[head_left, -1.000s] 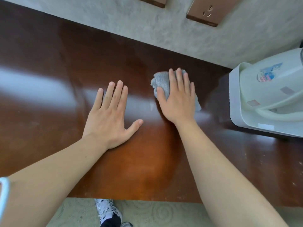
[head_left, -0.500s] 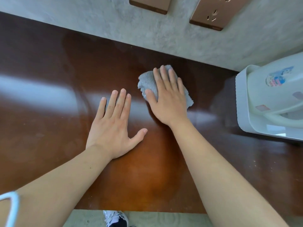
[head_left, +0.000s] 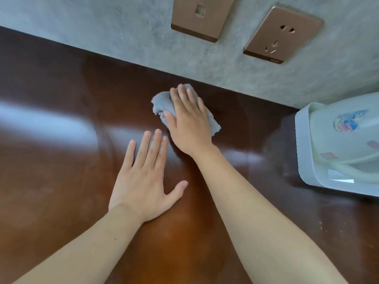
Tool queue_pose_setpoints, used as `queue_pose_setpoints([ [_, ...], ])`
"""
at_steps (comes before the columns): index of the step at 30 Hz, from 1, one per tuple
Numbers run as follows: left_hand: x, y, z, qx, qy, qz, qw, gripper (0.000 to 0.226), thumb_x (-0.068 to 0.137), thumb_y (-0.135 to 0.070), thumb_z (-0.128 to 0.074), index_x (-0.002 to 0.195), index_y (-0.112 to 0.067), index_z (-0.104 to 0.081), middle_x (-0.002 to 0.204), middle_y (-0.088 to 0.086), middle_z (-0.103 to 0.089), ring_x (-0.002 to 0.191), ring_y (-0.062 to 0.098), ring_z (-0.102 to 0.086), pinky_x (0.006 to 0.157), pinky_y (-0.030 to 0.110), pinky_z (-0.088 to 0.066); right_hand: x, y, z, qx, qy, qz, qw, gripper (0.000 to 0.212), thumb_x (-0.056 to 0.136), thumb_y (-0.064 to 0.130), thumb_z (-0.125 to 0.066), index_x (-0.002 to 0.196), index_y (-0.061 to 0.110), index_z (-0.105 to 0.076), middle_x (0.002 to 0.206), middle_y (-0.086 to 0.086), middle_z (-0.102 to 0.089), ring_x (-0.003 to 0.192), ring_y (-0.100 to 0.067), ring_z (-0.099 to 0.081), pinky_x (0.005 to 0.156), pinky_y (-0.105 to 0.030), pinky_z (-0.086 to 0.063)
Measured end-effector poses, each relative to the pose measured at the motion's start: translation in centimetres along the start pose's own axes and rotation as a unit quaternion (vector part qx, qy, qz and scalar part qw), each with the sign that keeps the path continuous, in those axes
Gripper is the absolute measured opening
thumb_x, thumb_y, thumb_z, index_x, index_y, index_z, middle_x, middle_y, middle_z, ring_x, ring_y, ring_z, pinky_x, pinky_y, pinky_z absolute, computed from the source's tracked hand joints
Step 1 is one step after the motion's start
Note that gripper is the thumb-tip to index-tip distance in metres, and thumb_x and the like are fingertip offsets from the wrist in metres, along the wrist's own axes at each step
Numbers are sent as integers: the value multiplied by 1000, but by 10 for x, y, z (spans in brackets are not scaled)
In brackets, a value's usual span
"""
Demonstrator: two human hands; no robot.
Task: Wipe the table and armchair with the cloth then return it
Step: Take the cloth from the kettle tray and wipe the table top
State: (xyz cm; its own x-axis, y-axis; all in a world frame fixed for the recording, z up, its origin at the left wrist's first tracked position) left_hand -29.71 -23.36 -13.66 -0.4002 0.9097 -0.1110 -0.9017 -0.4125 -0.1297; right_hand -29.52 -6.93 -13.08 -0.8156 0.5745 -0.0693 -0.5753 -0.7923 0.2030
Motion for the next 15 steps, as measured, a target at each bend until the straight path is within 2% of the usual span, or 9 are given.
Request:
queue_pose_setpoints([
  [3, 0, 1, -1, 0, 5, 3, 1000, 99, 91, -78, -23, 158, -6, -18, 167, 13, -16, 156, 28, -5, 124, 55, -15, 45, 45, -5, -25, 11, 99, 995, 59, 105, 39, -34, 157, 16, -21, 166, -4, -17, 154, -20, -8, 122, -36, -6],
  [7, 0, 2, -2, -2, 3, 3, 1000, 99, 90, -79, -23, 159, -8, -16, 168, 11, -11, 156, 27, -5, 124, 54, -15, 58, 48, -2, 16, 29, 134, 990, 58, 106, 39, -36, 157, 15, -23, 166, -2, -18, 153, -16, -9, 122, -32, -4],
  [11, -1, 2, -1, 7, 7, -4, 1000, 100, 91, -79, -22, 159, -7, -13, 168, 12, -10, 156, 28, -4, 124, 55, -14, 36, -6, 11, 69, 2, 92, 993, 54, 105, 33, -42, 153, 11, -33, 162, -6, -28, 152, -18, -18, 123, -31, -10],
  [15, -1, 2, 0, 16, 12, -5, 1000, 101, 91, -79, -17, 160, -6, -11, 168, 12, -9, 156, 29, -3, 124, 54, -12, -1, -78, 22, 59, -17, -6, 998, 54, 105, 34, -38, 154, 11, -30, 163, -7, -27, 152, -19, -17, 123, -34, -13],
])
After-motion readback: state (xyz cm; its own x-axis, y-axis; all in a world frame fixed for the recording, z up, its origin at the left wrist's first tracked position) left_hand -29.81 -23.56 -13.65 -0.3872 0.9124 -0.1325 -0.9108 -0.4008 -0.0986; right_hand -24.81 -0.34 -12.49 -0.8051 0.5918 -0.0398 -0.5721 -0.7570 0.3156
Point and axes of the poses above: each hand's wrist, its own x-axis towards the middle knuckle, its own z-axis out of the back of the hand, y = z × x, the point moved 4 cm from there along x, towards the middle knuckle
